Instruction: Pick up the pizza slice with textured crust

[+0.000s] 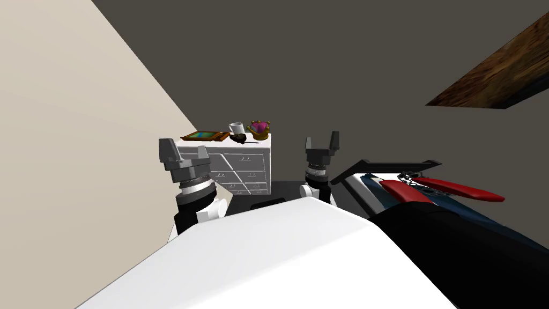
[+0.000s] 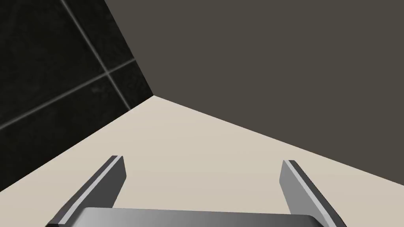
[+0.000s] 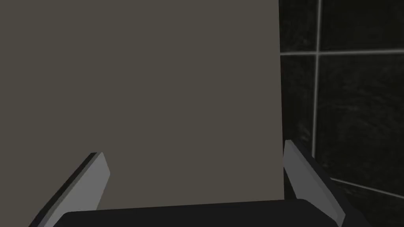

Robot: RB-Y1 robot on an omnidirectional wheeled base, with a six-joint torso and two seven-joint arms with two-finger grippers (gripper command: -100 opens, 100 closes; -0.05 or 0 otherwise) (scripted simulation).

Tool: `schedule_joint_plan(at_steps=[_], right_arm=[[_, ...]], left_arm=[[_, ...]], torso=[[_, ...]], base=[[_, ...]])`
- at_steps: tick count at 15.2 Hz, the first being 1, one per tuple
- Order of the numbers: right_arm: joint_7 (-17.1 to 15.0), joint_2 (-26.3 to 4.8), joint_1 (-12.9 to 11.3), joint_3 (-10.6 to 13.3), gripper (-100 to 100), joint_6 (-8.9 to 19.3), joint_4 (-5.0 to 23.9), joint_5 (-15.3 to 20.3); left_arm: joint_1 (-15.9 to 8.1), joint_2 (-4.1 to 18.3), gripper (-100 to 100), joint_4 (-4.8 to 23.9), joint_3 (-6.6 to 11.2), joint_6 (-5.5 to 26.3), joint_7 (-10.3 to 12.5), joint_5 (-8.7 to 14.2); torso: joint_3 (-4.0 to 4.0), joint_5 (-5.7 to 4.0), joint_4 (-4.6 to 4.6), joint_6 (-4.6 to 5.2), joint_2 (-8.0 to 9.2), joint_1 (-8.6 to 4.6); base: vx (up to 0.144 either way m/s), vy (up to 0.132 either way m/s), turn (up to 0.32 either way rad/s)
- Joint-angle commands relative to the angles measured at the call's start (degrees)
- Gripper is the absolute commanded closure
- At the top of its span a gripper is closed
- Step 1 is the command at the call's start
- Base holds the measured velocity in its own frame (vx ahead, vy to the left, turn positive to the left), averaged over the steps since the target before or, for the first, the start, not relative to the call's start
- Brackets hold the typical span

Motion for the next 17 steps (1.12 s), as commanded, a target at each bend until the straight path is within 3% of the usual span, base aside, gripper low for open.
schedule_joint_plan(at_steps=[1, 2, 4, 7, 8, 9, 12, 14, 15, 17], right_arm=[[0.00, 0.00, 0.00, 0.00, 0, 0.00, 0.00, 0.00], [0.00, 0.00, 0.00, 0.00, 0, 0.00, 0.00, 0.00], [0.00, 0.00, -0.01, 0.00, 0, 0.00, 0.00, 0.00], [0.00, 0.00, -0.01, 0.00, 0, 0.00, 0.00, 0.00], [0.00, 0.00, -0.01, 0.00, 0, 0.00, 0.00, 0.00], [0.00, 0.00, -0.01, 0.00, 0, 0.00, 0.00, 0.00], [0.00, 0.00, -0.01, 0.00, 0, 0.00, 0.00, 0.00], [0.00, 0.00, -0.01, 0.00, 0, 0.00, 0.00, 0.00], [0.00, 0.00, -0.01, 0.00, 0, 0.00, 0.00, 0.00], [0.00, 0.00, -0.01, 0.00, 0, 0.00, 0.00, 0.00]], left_arm=[[-2.12, 2.59, -100, 1.03, 0.13, 2.02, -0.77, 0.65], [-2.12, 2.59, -100, 1.03, 0.13, 2.02, -0.77, 0.65], [-5.09, 5.48, -100, 2.65, 0.30, 4.96, -1.92, 1.66], [-7.18, 7.08, -100, 3.73, 0.39, 7.03, -2.67, 2.32], [-9.41, 8.74, -100, 4.99, 0.50, 9.19, -3.52, 3.09], [-9.41, 8.74, -100, 4.99, 0.50, 9.30, -3.52, 3.09], [-13.38, 12.22, -100, 8.03, 0.70, 13.37, -5.52, 4.92], [-14.55, 12.22, -100, 8.03, 0.70, 14.65, -5.52, 4.92], [-16.71, 14.03, -100, 9.79, 0.80, 16.65, -6.65, 5.98], [-17.42, 14.03, -100, 9.79, 0.80, 17.70, -6.65, 5.98]], torso=[[0.00, 0.00, 0.00, 0.00, 0.00, 0.00], [0.01, 0.01, 0.00, 0.02, 0.03, 0.05], [0.06, 0.03, 0.02, 0.02, 0.11, 0.13], [0.10, 0.04, 0.04, 0.02, 0.18, 0.19], [0.10, 0.04, 0.04, 0.01, 0.18, 0.16], [0.10, 0.04, 0.04, 0.02, 0.17, 0.16], [0.12, 0.04, 0.05, 0.02, 0.21, 0.17], [0.14, 0.04, 0.05, 0.02, 0.24, 0.17], [0.12, 0.04, 0.05, 0.01, 0.20, 0.15], [0.09, 0.03, 0.03, 0.02, 0.15, 0.14]], base=[[-0.016, 0.013, -0.034], [-0.028, 0.027, -0.048], [-0.047, 0.035, -0.060], [-0.049, 0.034, -0.044], [-0.045, 0.030, -0.057], [-0.045, 0.032, -0.055], [-0.061, 0.033, -0.076], [-0.055, 0.030, -0.040], [-0.033, 0.024, -0.064], [-0.039, 0.022, -0.052]])
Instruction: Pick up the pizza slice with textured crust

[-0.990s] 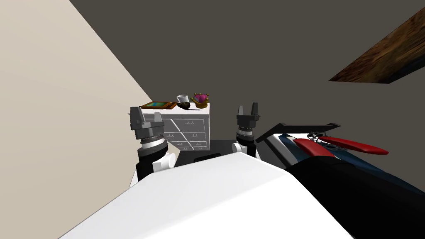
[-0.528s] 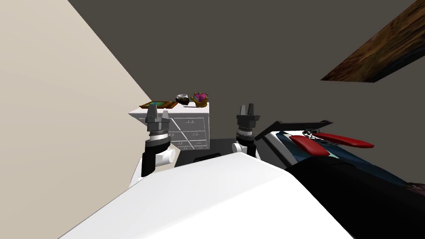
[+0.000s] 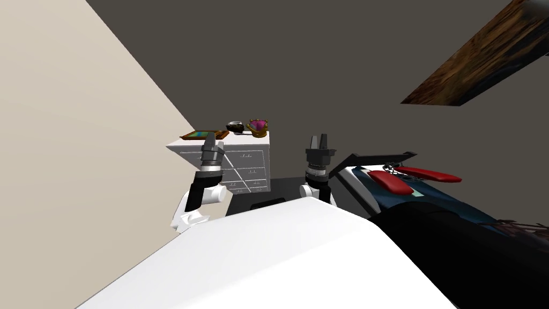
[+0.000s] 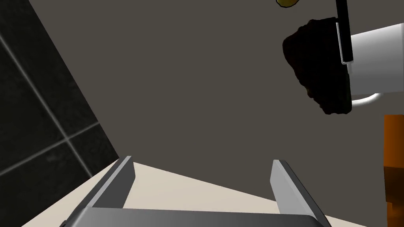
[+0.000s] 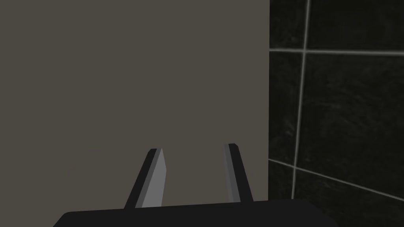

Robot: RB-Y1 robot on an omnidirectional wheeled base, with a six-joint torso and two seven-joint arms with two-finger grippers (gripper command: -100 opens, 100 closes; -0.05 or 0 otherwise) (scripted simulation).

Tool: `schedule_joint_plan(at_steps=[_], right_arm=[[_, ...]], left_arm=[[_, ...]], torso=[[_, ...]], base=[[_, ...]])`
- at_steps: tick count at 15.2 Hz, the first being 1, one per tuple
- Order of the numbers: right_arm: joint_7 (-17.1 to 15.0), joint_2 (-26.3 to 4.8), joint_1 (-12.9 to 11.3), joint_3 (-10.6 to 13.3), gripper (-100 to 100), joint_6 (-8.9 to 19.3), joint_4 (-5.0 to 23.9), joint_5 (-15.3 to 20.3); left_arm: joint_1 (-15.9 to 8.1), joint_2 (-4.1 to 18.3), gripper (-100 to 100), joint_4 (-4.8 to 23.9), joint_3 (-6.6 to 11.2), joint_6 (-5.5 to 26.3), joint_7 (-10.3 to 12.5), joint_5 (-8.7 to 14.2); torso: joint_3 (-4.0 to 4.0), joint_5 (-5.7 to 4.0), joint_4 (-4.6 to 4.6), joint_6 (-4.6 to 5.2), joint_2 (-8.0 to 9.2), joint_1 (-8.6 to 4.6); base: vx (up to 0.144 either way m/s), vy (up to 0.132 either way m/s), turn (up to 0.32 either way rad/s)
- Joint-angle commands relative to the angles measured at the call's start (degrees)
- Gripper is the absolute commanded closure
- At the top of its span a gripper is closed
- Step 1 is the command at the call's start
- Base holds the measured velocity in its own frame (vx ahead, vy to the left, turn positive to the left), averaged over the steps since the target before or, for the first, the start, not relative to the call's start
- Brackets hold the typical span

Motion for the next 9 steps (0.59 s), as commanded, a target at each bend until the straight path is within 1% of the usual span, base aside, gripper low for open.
schedule_joint_plan(at_steps=[1, 2, 3, 4, 5, 6, 7, 8, 9], right_arm=[[0.00, 0.00, 0.00, 0.00, 0, 0.00, 0.00, 0.00], [0.00, 0.00, 0.00, 0.00, 0, 0.00, 0.00, 0.00], [0.00, 0.00, 0.00, 0.00, 0, 0.00, 0.00, 0.00], [0.00, 0.00, 0.00, 0.00, 0, 0.00, 0.00, 0.00], [0.00, 0.00, 0.00, 0.00, 0, 0.00, 0.00, 0.00], [0.00, 0.00, 0.00, 0.00, 0, 0.00, 0.00, 0.00], [0.00, 0.00, 0.00, 0.00, 0, 0.00, 0.00, 0.00], [0.00, 0.00, 0.00, 0.00, 0, 0.00, 0.00, 0.00], [0.00, 0.00, 0.00, 0.00, 0, 0.00, 0.00, 0.00]], left_arm=[[-2.86, 2.18, -100, 2.19, 0.17, 2.86, -1.35, 1.34], [-3.63, 2.18, -100, 2.19, 0.17, 3.74, -1.35, 1.34], [-3.63, 2.18, -100, 2.19, 0.17, 4.08, -1.35, 1.34], [-5.78, 4.05, -100, 4.25, 0.26, 5.93, -2.63, 2.56], [-6.83, 4.05, -100, 4.25, 0.26, 7.02, -2.63, 2.56], [-6.83, 4.05, -100, 4.25, 0.26, 7.58, -2.63, 2.56], [-9.06, 5.94, -100, 6.46, 0.33, 9.17, -3.99, 3.86], [-9.97, 5.94, -100, 6.46, 0.33, 10.40, -3.99, 3.86], [-10.16, 5.94, -100, 6.46, 0.33, 11.27, -3.99, 3.86]], torso=[[0.00, 0.00, 0.00, 0.00, 0.00, 0.00], [0.01, 0.00, 0.00, 0.02, 0.02, 0.00], [0.02, 0.00, 0.01, 0.01, 0.04, 0.01], [0.02, 0.00, 0.01, 0.00, 0.03, -0.01], [0.01, 0.00, 0.00, 0.02, 0.03, 0.00], [0.02, 0.00, 0.01, 0.02, 0.04, 0.01], [0.01, 0.00, 0.00, 0.00, 0.02, 0.00], [0.01, 0.00, 0.00, 0.02, 0.02, 0.01], [0.02, 0.00, 0.01, 0.02, 0.04, 0.01]], base=[[-0.051, 0.019, -0.078], [-0.059, 0.024, -0.075], [-0.041, 0.017, -0.021], [-0.049, 0.020, -0.072], [-0.055, 0.026, -0.081], [-0.040, 0.022, -0.036], [-0.046, 0.028, -0.082], [-0.057, 0.026, -0.087], [-0.047, 0.019, -0.032]])
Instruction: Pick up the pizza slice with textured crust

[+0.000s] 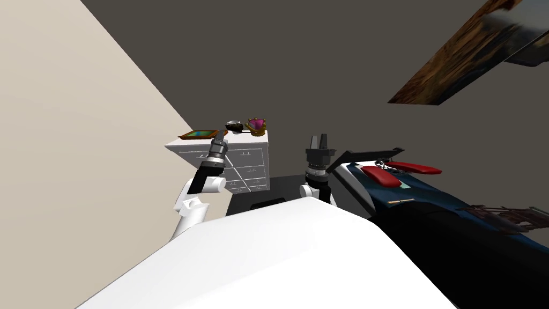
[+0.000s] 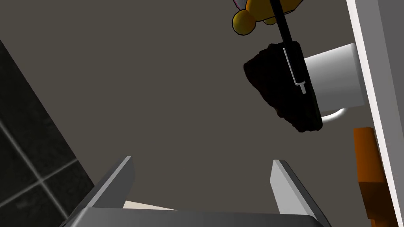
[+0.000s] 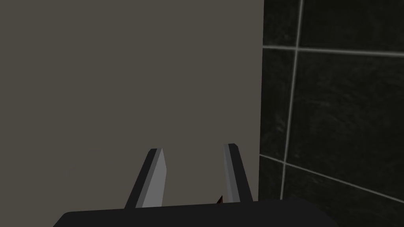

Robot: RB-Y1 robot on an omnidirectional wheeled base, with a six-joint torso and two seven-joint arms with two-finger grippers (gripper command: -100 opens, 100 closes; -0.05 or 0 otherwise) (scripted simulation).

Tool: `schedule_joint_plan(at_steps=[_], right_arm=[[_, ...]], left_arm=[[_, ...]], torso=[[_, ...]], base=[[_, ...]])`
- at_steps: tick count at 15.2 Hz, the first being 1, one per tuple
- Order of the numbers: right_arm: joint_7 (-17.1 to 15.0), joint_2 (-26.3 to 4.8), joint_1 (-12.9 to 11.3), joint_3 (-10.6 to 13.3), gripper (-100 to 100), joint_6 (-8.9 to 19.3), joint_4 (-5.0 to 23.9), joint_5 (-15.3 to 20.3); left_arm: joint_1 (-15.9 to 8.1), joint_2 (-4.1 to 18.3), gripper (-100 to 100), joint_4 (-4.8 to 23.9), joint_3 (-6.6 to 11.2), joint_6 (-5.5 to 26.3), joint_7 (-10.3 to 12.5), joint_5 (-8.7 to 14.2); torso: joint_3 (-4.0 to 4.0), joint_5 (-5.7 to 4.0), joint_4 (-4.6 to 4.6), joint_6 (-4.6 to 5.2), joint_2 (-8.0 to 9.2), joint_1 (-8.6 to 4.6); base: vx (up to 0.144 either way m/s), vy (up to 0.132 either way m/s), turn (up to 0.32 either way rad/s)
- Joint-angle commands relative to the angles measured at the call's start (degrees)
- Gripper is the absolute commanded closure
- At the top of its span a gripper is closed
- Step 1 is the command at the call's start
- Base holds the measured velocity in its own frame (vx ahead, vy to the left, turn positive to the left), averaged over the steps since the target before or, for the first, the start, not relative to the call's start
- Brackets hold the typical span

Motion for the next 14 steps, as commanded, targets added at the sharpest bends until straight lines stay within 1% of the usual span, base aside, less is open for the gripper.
schedule_joint_plan(at_steps=[1, 2, 3, 4, 5, 6, 7, 8, 9, 10, 11, 12, 13, 14], right_arm=[[0.00, 0.00, 0.00, 0.00, 0, 0.00, 0.00, 0.00], [0.00, 0.00, 0.00, 0.00, 0, 0.00, 0.00, 0.00], [0.00, 0.00, 0.00, 0.00, 0, 0.00, 0.00, 0.00], [0.00, 0.00, 0.00, 0.00, 0, 0.00, 0.00, 0.00], [0.00, 0.00, 0.00, 0.00, 0, 0.00, 0.00, 0.00], [0.00, 0.00, 0.00, 0.00, 0, 0.00, 0.00, 0.00], [0.00, 0.00, 0.00, 0.00, 0, 0.00, 0.00, 0.00], [0.00, 0.00, 0.00, 0.00, 0, 0.00, 0.00, 0.00], [0.00, 0.00, 0.00, 0.00, 0, 0.00, 0.00, 0.00], [0.00, 0.00, 0.00, 0.00, 0, 0.00, 0.00, 0.00], [0.00, 0.00, 0.00, 0.00, 0, 0.00, 0.00, 0.00], [0.00, 0.00, 0.00, 0.00, 0, 0.00, 0.00, 0.00], [0.00, 0.00, 0.00, 0.00, 0, 0.00, 0.00, 0.00], [0.00, 0.00, 0.00, 0.00, 0, 0.00, 0.00, 0.00]], left_arm=[[-2.86, 2.27, -100, 2.86, 0.15, 2.86, -1.54, 1.61], [-4.14, 2.27, -100, 2.93, 0.15, 3.94, -1.54, 1.61], [-4.32, 2.27, -100, 2.93, 0.15, 5.07, -1.54, 1.61], [-4.32, 2.27, -100, 2.93, 0.15, 5.16, -1.54, 1.61], [-6.90, 4.17, -100, 5.39, 0.19, 7.12, -3.01, 3.04], [-7.84, 4.17, -100, 5.39, 0.19, 7.90, -3.01, 3.04], [-7.84, 4.17, -100, 5.39, 0.19, 8.90, -3.01, 3.04], [-7.84, 4.17, -100, 5.39, 0.19, 9.21, -3.01, 3.04], [-10.15, 6.06, -100, 7.97, 0.22, 10.99, -4.53, 4.52], [-11.15, 6.06, -100, 7.97, 0.22, 12.03, -4.53, 4.52], [-11.44, 6.06, -100, 7.97, 0.22, 13.23, -4.53, 4.52], [-11.44, 6.06, -100, 7.97, 0.22, 13.40, -4.53, 4.52], [-13.84, 7.94, -100, 10.58, 0.24, 15.38, -6.09, 6.05], [-14.73, 7.94, -100, 10.65, 0.24, 16.36, -6.09, 6.05]], torso=[[0.00, 0.00, 0.00, 0.00, 0.00, 0.00], [0.00, 0.00, 0.00, 0.02, 0.01, 0.01], [0.01, 0.00, 0.00, 0.02, 0.01, 0.03], [-0.01, 0.00, 0.00, 0.00, -0.01, 0.01], [-0.03, 0.00, -0.01, -0.01, -0.05, -0.02], [-0.03, -0.01, -0.02, 0.01, -0.05, -0.02], [-0.02, -0.01, -0.01, 0.02, -0.03, -0.02], [-0.01, -0.01, -0.01, 0.00, -0.02, -0.02], [-0.03, -0.01, -0.01, -0.01, -0.06, -0.04], [-0.04, -0.01, -0.02, 0.01, -0.07, -0.03], [-0.02, -0.01, -0.01, 0.01, -0.04, -0.02], [-0.02, -0.01, -0.01, 0.00, -0.04, -0.03], [-0.04, -0.01, -0.01, -0.01, -0.07, -0.04], [-0.04, -0.01, -0.02, 0.02, -0.06, -0.03]], base=[[-0.055, 0.024, -0.080], [-0.057, 0.031, -0.094], [-0.040, 0.024, -0.043], [-0.022, 0.012, -0.002], [-0.035, 0.012, -0.062], [-0.052, 0.019, -0.092], [-0.043, 0.018, -0.053], [-0.023, 0.011, -0.014], [-0.032, 0.014, -0.071], [-0.049, 0.016, -0.100], [-0.041, 0.015, -0.056], [-0.022, 0.013, -0.013], [-0.038, 0.013, -0.091], [-0.048, 0.026, -0.099]])
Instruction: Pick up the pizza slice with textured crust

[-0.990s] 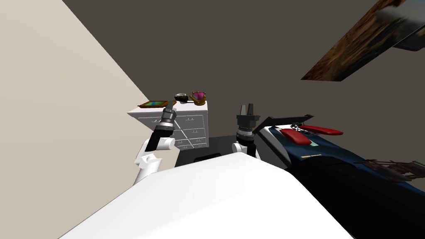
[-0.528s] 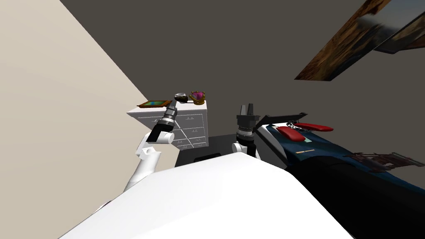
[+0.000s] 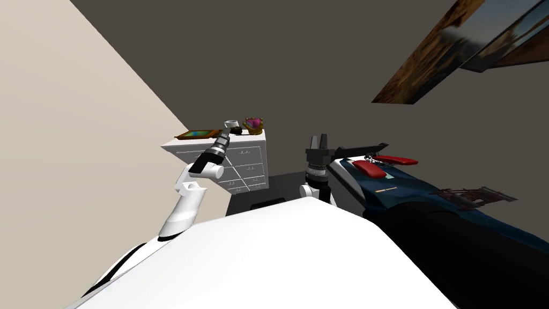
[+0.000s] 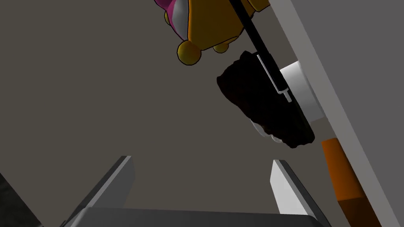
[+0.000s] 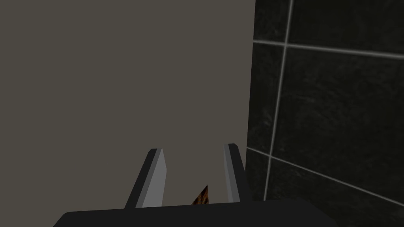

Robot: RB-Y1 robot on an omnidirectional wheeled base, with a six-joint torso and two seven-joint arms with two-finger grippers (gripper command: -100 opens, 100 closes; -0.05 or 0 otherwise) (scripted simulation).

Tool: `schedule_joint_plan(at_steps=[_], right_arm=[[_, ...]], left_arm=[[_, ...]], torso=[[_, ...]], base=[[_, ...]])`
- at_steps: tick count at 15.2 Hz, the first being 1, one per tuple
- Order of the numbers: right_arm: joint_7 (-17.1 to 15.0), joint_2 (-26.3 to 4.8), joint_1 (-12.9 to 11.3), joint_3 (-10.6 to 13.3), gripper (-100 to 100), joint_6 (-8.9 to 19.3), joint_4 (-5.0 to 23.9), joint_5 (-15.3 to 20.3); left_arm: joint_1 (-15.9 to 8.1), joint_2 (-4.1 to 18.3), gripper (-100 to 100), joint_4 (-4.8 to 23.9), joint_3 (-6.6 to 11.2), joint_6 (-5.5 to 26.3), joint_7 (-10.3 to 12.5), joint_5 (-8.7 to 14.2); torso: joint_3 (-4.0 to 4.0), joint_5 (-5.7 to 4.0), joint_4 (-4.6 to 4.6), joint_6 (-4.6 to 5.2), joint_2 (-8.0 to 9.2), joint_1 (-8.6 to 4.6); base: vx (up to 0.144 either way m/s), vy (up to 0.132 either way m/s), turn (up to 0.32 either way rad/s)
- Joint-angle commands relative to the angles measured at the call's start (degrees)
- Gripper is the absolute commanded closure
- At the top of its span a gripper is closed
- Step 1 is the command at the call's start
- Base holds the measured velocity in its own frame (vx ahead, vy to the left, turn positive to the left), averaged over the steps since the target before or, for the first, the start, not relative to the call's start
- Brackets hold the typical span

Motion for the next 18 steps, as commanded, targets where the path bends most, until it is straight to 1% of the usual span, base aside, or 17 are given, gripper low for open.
schedule_joint_plan(at_steps=[1, 2, 3, 4, 6, 7, 8, 9, 10, 11, 12, 13, 14, 15, 16, 18], right_arm=[[0.00, 0.00, 0.00, 0.00, 0, 0.00, 0.00, 0.00], [0.00, 0.00, 0.00, 0.00, 0, 0.00, 0.00, 0.00], [0.00, 0.00, 0.01, 0.00, 0, 0.00, 0.00, 0.00], [0.00, 0.00, 0.00, 0.00, 0, 0.00, 0.00, 0.00], [0.00, 0.00, 0.00, 0.00, 0, 0.00, 0.00, 0.00], [0.00, 0.00, 0.01, 0.00, 0, 0.00, 0.00, 0.00], [0.00, 0.00, 0.00, 0.00, 0, 0.00, 0.00, 0.00], [0.00, 0.00, 0.00, 0.00, 0, 0.00, 0.00, 0.00], [0.00, 0.00, 0.00, 0.00, 0, 0.00, 0.00, 0.00], [0.00, 0.00, 0.01, 0.00, 0, 0.00, 0.00, 0.00], [0.00, 0.00, 0.00, 0.00, 0, 0.00, 0.00, 0.00], [0.00, 0.00, 0.00, 0.00, 0, 0.00, 0.00, 0.00], [0.00, 0.00, 0.00, 0.00, 0, 0.00, 0.00, 0.00], [0.00, 0.00, 0.01, 0.00, 0, 0.00, 0.00, 0.00], [0.00, 0.00, 0.00, 0.00, 0, 0.00, 0.00, 0.00], [0.00, 0.00, 0.00, 0.00, 0, 0.00, 0.00, 0.00]], left_arm=[[-1.90, 0.64, -100, 1.13, 0.00, 2.86, -0.64, 0.53], [-1.90, 0.64, -100, 1.13, 0.00, 2.97, -0.64, 0.53], [-4.43, 2.50, -100, 3.63, -0.01, 5.22, -2.22, 2.10], [-5.45, 2.50, -100, 3.92, -0.01, 6.03, -2.22, 2.10], [-5.55, 2.50, -100, 3.92, -0.01, 7.42, -2.22, 2.10], [-8.11, 4.33, -100, 6.79, -0.04, 9.09, -3.84, 3.70], [-8.98, 4.33, -100, 6.79, -0.04, 10.11, -3.84, 3.70], [-9.20, 4.33, -100, 6.79, -0.04, 11.44, -3.84, 3.70], [-9.20, 4.33, -100, 6.79, -0.04, 11.97, -3.84, 3.70], [-11.61, 6.12, -100, 9.32, -0.09, 13.72, -5.47, 5.33], [-12.64, 6.12, -100, 9.75, -0.09, 14.90, -5.47, 5.33], [-12.83, 6.12, -100, 9.75, -0.09, 16.18, -5.47, 5.33], [-12.83, 6.12, -100, 9.75, -0.09, 16.60, -5.47, 5.33], [-15.14, 7.86, -100, 12.00, -0.17, 18.52, -7.11, 6.98], [-16.29, 7.86, -100, 12.77, -0.17, 19.45, -7.11, 6.98], [-16.43, 7.86, -100, 12.77, -0.17, 21.29, -7.11, 6.98]], torso=[[0.00, 0.00, 0.00, 0.00, 0.00, 0.00], [0.00, 0.00, 0.00, -0.02, -0.01, 0.01], [-0.02, 0.01, -0.01, -0.03, -0.04, -0.01], [-0.02, 0.00, -0.01, 0.00, -0.03, 0.00], [0.00, 0.00, 0.00, -0.02, -0.01, 0.00], [-0.01, 0.00, -0.01, -0.03, -0.03, -0.03], [-0.02, 0.00, -0.01, 0.00, -0.04, -0.03], [-0.01, -0.01, 0.00, 0.00, -0.02, -0.02], [-0.01, 0.00, 0.00, -0.02, -0.02, -0.02], [-0.02, 0.00, -0.01, -0.03, -0.04, -0.03], [-0.02, -0.01, -0.01, -0.01, -0.03, -0.03], [0.00, -0.01, 0.00, 0.00, -0.01, -0.03], [0.00, 0.00, 0.00, -0.02, -0.01, -0.02], [-0.02, 0.00, -0.01, -0.03, -0.04, -0.02], [-0.02, 0.00, -0.01, 0.00, -0.04, -0.01], [-0.02, 0.01, -0.01, -0.02, -0.05, 0.00]], base=[[-0.036, 0.025, -0.044], [-0.021, 0.013, -0.008], [-0.033, 0.017, -0.099], [-0.049, 0.025, -0.122], [-0.031, 0.013, -0.021], [-0.029, 0.010, -0.082], [-0.042, 0.018, -0.117], [-0.036, 0.017, -0.055], [-0.022, 0.010, -0.001], [-0.037, 0.008, -0.078], [-0.046, 0.015, -0.108], [-0.037, 0.017, -0.057], [-0.021, 0.013, -0.012], [-0.029, 0.017, -0.112], [-0.036, 0.025, -0.131], [-0.021, 0.015, -0.021]])
